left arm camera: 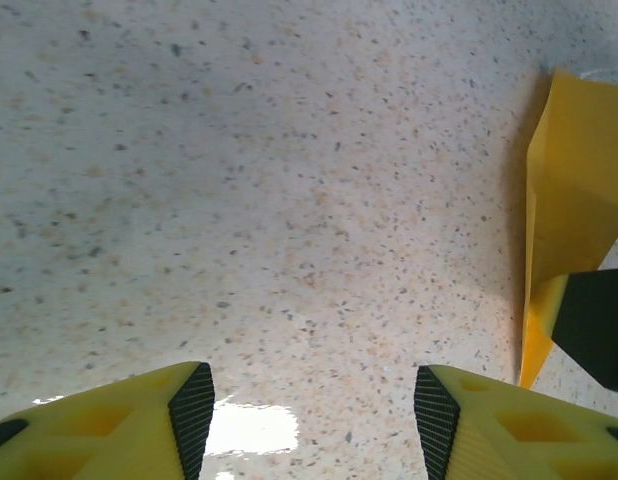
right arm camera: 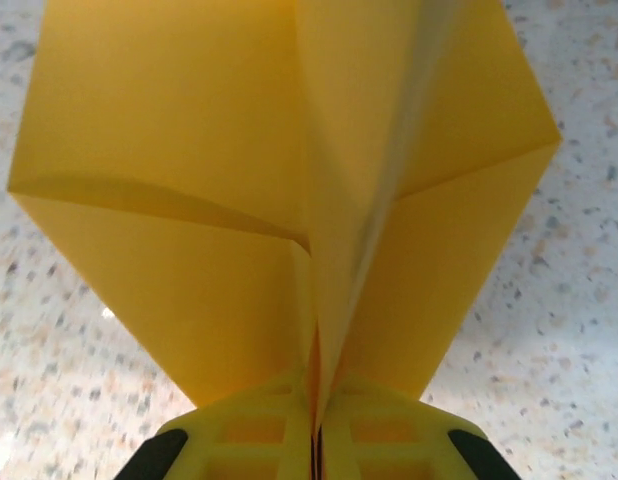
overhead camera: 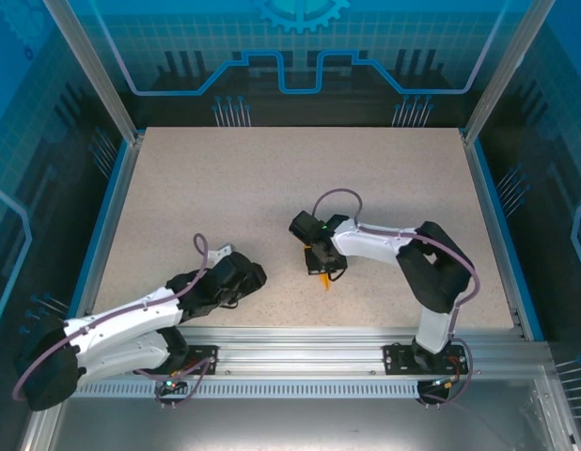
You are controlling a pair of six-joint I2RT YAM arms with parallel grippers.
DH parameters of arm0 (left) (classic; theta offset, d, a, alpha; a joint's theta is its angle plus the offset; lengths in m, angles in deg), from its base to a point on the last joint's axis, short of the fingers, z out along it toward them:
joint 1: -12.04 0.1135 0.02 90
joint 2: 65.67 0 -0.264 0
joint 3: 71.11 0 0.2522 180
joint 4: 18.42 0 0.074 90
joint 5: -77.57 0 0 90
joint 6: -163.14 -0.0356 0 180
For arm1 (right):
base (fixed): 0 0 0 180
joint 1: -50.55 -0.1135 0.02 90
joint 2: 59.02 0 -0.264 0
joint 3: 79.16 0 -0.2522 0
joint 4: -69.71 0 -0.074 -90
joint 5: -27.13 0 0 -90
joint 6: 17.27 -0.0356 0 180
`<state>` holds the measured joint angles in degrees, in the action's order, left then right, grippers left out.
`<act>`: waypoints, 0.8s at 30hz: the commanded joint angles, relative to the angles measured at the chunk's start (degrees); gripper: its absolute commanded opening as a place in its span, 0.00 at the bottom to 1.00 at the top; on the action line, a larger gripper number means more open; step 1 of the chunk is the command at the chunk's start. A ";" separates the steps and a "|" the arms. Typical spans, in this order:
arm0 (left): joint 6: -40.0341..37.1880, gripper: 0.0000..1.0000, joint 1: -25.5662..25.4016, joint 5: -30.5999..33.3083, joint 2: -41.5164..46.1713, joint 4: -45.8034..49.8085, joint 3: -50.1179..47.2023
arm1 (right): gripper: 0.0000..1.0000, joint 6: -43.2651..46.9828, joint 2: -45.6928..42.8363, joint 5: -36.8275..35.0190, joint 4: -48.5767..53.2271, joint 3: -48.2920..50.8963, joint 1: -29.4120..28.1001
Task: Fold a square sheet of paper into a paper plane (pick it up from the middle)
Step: Move a paper plane to the center of the table.
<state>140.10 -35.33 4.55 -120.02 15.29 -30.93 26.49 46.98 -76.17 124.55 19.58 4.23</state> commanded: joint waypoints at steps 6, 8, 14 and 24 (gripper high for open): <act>-0.65 0.60 1.56 1.40 4.63 3.41 -2.61 | 0.10 -2.11 6.92 0.13 2.76 -6.64 0.91; -0.64 0.60 1.67 1.39 4.94 3.52 -2.85 | 0.12 -2.54 7.24 0.93 1.81 -5.98 0.74; -1.39 0.61 1.80 0.93 4.86 3.50 -2.42 | 0.23 -0.87 3.38 -0.88 5.00 -8.43 0.13; -5.85 0.68 2.12 3.23 4.86 6.01 0.64 | 0.50 3.52 -14.00 -5.28 8.85 -8.63 0.10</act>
<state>137.04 -33.71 5.51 -115.74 19.00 -32.55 28.56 38.15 -78.35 130.21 12.39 4.44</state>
